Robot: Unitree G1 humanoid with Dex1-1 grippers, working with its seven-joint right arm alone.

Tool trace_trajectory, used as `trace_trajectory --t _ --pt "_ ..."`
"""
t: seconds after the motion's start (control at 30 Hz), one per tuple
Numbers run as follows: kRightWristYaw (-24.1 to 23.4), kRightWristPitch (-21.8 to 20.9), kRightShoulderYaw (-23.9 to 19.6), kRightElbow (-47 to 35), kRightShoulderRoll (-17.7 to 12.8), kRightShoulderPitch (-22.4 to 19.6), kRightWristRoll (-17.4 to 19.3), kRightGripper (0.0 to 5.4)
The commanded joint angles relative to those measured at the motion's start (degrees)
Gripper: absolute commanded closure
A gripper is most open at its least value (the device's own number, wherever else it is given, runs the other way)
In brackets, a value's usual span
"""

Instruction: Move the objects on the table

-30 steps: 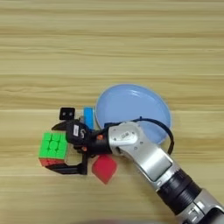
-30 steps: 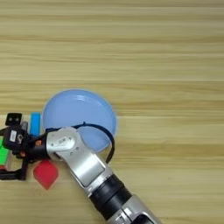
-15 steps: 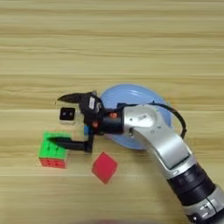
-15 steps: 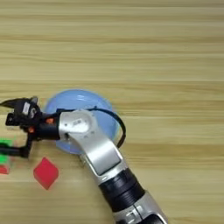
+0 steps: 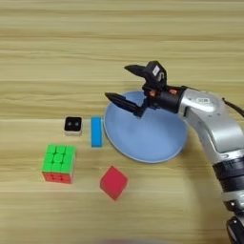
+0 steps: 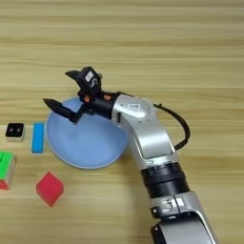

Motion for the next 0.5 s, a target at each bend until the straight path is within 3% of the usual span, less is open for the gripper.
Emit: trace_trajectory --t 0.03,0.5 --pt "-1.62 -4.56 -1.59 2.78 -2.12 -4.80 -1.29 0.02" --pt "2.26 -6.58 -0.80 5.11 -6.41 -0.74 -2.60 0.02"
